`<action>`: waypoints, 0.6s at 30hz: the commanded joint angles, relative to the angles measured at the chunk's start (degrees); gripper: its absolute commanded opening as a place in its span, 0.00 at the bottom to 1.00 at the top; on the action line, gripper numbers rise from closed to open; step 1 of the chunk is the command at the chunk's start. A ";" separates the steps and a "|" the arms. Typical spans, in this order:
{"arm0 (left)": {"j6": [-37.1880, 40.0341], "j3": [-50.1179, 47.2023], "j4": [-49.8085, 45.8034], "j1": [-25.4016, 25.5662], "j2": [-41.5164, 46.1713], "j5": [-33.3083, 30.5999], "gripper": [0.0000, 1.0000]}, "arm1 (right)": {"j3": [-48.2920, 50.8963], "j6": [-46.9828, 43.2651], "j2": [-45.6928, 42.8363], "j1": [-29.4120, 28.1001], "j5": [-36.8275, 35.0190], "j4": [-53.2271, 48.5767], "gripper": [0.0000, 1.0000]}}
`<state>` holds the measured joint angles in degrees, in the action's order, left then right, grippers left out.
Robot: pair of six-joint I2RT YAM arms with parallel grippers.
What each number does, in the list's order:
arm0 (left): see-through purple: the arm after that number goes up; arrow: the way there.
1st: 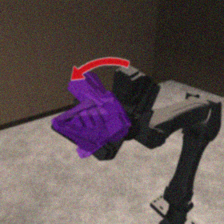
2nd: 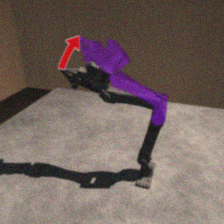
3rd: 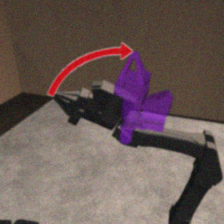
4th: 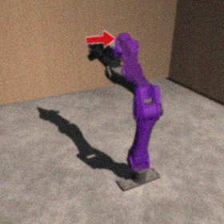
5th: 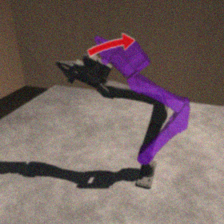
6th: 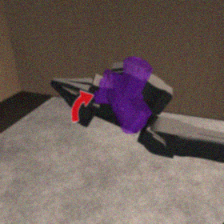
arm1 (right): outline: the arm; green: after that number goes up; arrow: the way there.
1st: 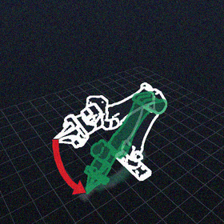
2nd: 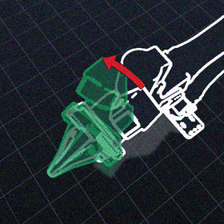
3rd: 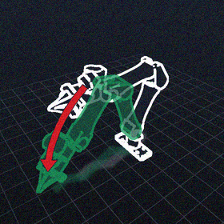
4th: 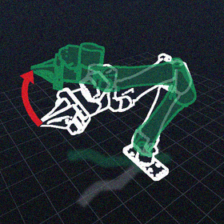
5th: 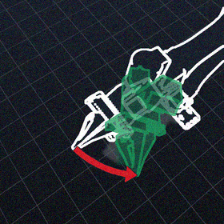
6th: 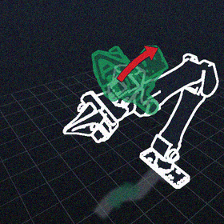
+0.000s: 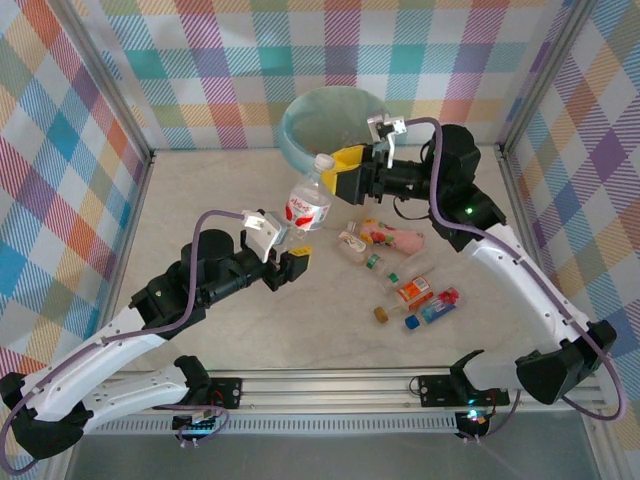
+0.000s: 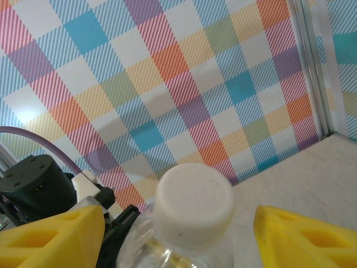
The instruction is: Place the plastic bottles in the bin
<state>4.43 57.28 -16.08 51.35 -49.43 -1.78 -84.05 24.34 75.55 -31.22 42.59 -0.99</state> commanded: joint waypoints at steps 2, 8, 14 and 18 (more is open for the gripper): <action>1.22 2.18 1.21 0.33 -0.13 3.23 0.56 | -2.85 -1.36 1.58 -0.72 2.77 -1.30 0.66; 1.20 2.41 0.68 0.38 -0.24 3.84 0.57 | -4.13 -1.54 2.76 -1.12 4.04 -2.27 0.55; 0.76 1.67 0.69 0.34 0.68 2.64 0.61 | -4.18 -2.45 1.97 -1.12 3.00 -3.59 0.44; 0.98 1.52 -1.09 0.33 2.06 0.44 0.67 | -4.98 -3.13 2.12 -1.12 3.38 -5.36 0.28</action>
<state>4.80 57.28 -17.06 51.35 -49.54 -0.10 -87.22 23.24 78.28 -32.01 45.52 -4.97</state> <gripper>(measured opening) 0.667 0.318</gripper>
